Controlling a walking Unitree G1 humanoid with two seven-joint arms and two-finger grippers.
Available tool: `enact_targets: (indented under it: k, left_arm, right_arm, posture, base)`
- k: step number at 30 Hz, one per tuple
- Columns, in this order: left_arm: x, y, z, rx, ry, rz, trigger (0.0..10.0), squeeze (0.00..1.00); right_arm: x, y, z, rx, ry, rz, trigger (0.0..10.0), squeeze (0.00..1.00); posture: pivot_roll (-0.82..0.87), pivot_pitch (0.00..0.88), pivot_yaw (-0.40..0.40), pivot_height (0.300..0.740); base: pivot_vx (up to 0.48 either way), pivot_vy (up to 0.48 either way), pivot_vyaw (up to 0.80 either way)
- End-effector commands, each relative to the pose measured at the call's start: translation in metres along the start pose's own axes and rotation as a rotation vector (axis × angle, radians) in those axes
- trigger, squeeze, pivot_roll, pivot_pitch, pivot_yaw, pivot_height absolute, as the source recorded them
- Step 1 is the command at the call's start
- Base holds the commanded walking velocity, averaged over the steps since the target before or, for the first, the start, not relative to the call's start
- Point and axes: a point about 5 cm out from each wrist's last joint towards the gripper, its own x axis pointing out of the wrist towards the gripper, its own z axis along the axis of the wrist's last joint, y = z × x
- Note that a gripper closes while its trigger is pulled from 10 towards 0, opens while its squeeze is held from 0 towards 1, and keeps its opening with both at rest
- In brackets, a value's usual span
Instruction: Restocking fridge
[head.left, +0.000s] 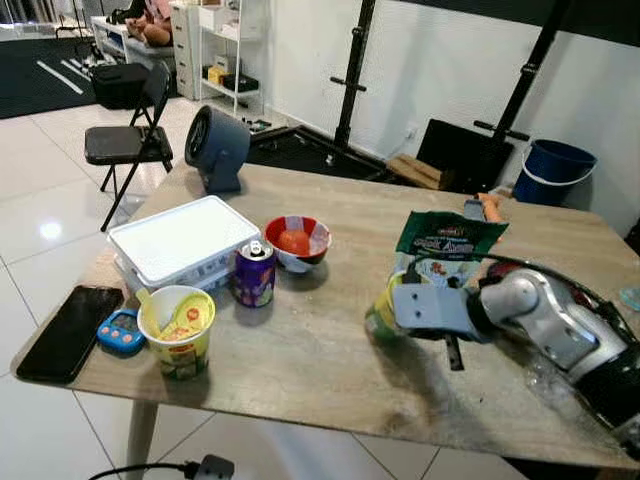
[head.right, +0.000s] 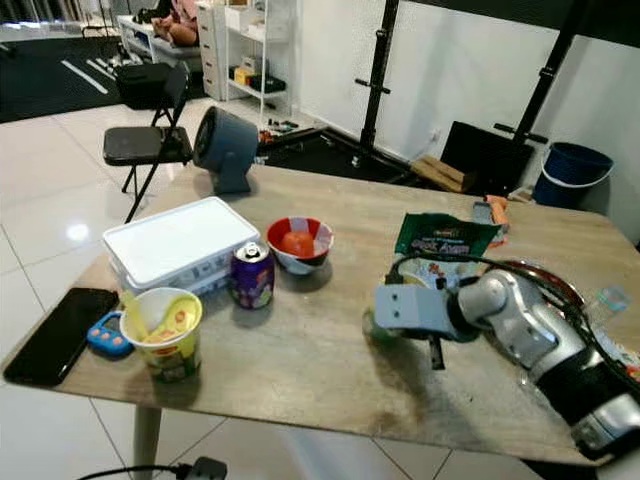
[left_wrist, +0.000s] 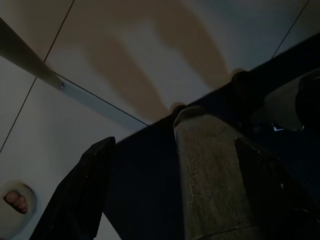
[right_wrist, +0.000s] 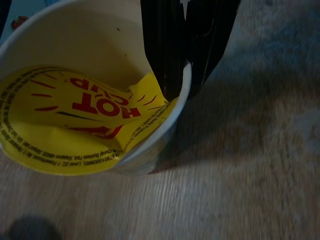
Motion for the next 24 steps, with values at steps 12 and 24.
enact_targets:
  k: [12,24]
  left_arm:
    - [-0.001,-0.018,-0.019,-0.004,0.072,-0.055,10.0,0.00]
    - [-0.001,-0.018,-0.020,0.005,0.074,-0.055,10.0,0.00]
  right_arm:
    - [-0.016,0.037,-0.004,0.076,-0.076,0.146,10.0,0.00]
    - [-0.029,0.050,-0.004,0.119,-0.112,0.166,10.0,0.00]
  posture:
    - [-0.07,0.000,-0.100,0.740]
    - [-0.08,0.000,-0.093,0.740]
  base:
    - [-0.089,0.000,0.00]
    - [-0.230,0.000,0.00]
